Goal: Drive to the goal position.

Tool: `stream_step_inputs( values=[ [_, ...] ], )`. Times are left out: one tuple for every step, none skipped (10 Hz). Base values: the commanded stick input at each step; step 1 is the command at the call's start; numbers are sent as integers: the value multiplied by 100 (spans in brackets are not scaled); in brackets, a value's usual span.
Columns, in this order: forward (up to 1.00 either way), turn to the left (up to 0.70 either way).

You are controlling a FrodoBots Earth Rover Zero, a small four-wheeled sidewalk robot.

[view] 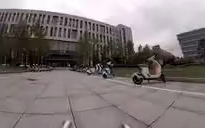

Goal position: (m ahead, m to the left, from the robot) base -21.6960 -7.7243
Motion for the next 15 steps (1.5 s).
stream_step_inputs(
  values=[
    [0, -63],
    [0, -62],
    [0, -1],
    [0, 0],
    [0, -3],
    [0, -18],
    [0, -75],
    [0, -75],
    [0, -75],
    [0, -75],
    [0, -76],
    [0, -76],
    [0, -76],
    [0, -76],
    [0, -76]
  ],
)
